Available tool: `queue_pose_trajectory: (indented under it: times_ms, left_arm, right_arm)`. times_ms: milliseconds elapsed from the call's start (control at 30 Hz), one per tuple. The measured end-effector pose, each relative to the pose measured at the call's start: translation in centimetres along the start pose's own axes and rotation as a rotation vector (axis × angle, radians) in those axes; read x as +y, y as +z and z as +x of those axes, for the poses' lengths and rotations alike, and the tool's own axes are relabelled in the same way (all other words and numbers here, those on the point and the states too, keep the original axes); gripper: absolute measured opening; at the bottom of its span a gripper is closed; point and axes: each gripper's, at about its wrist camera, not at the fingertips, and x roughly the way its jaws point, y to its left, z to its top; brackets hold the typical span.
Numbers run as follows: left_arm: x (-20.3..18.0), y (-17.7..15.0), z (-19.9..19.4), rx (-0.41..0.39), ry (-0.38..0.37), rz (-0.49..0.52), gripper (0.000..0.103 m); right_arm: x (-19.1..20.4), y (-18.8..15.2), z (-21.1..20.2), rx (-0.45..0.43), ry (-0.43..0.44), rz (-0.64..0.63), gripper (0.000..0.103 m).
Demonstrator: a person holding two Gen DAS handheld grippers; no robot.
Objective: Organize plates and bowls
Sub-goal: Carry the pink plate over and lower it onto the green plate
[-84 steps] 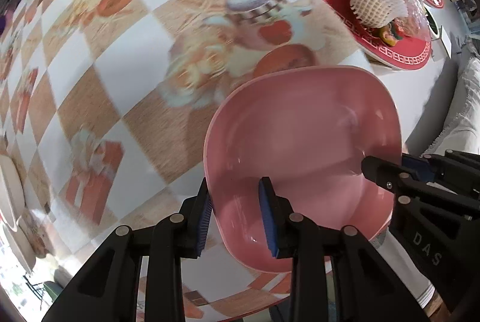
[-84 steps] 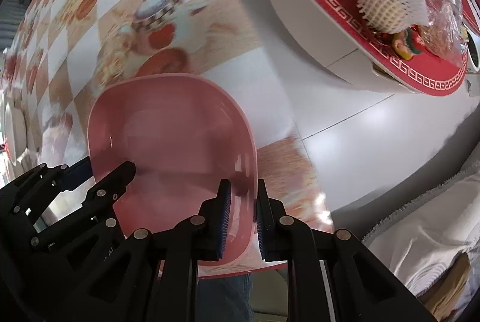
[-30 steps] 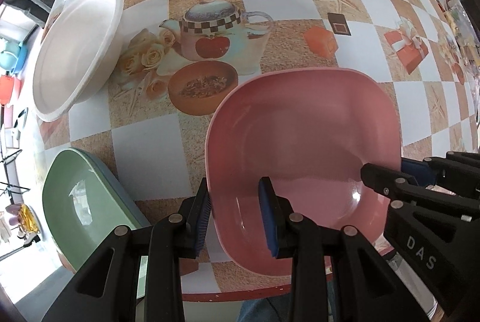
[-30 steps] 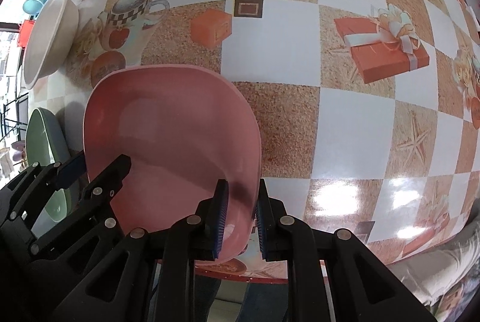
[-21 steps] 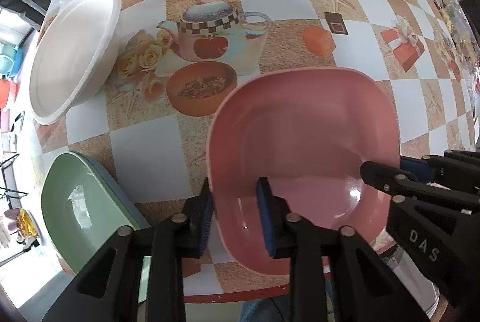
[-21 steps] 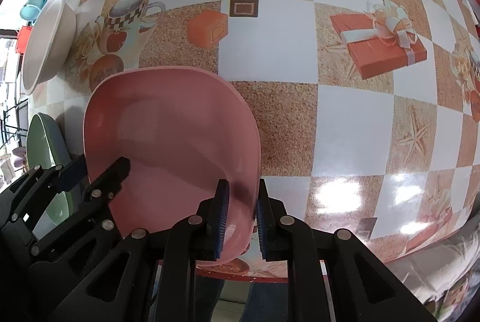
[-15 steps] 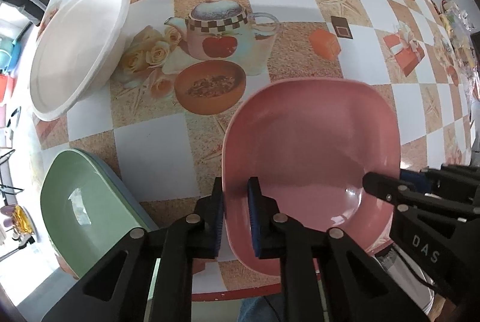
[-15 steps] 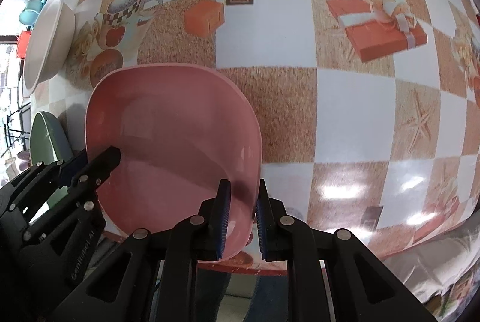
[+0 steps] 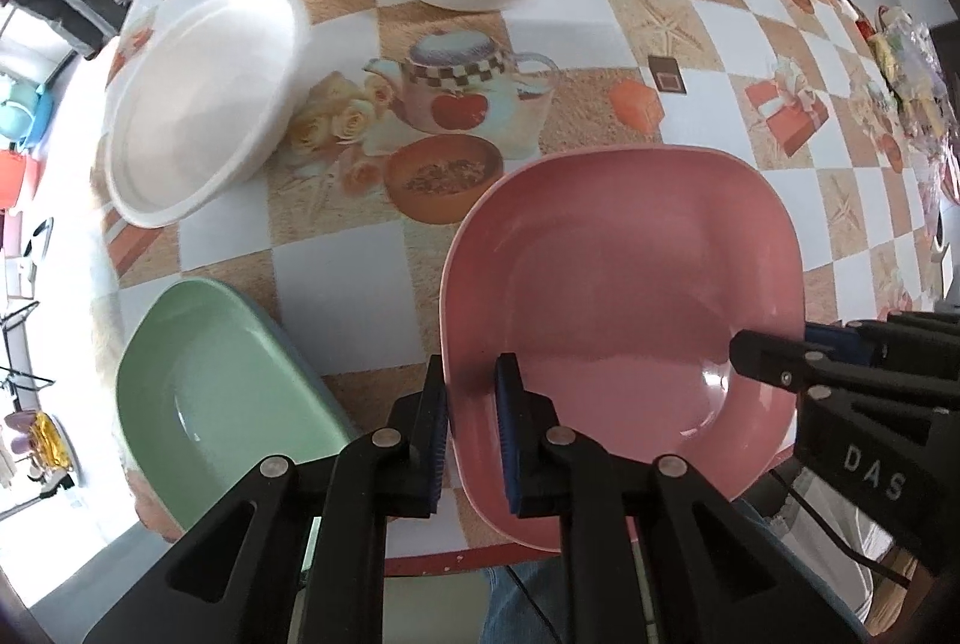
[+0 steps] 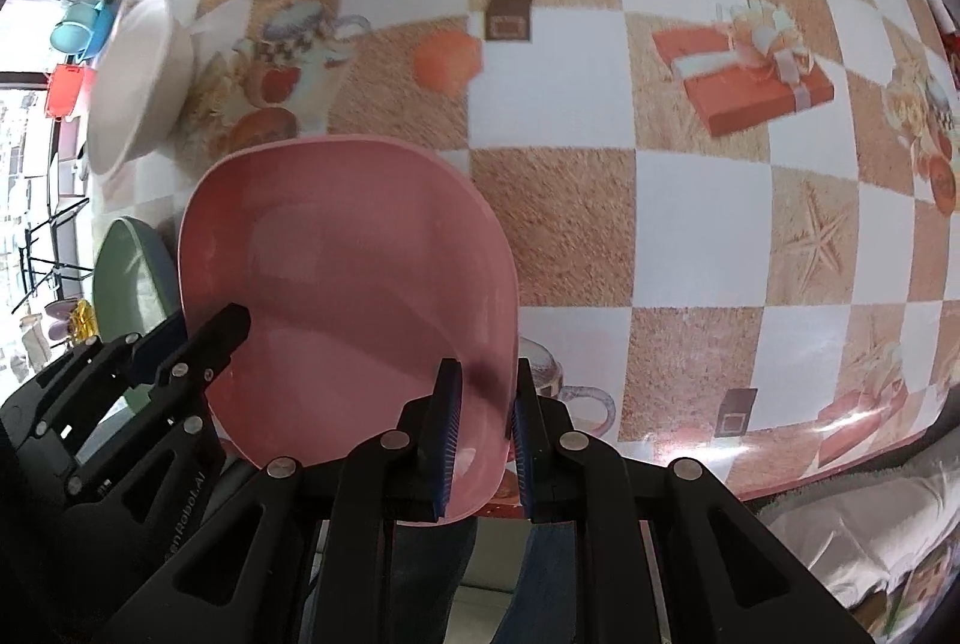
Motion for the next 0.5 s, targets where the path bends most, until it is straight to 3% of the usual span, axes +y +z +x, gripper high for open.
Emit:
queue_pose_trajectory:
  times_ms: [233,500]
  left_arm:
    - [2.8,-1.2,-2.6,-0.041,0.024,-0.069,0.016]
    - [8.7,-3.8,-4.1,-0.061,0.060,-0.221,0.016]
  right_arm:
    - [3.3,1.2,-2.4,-0.033,0.006,-0.083,0.018]
    - [9.2,1.9,-3.1,-0.036,0.019,-0.222,0.018]
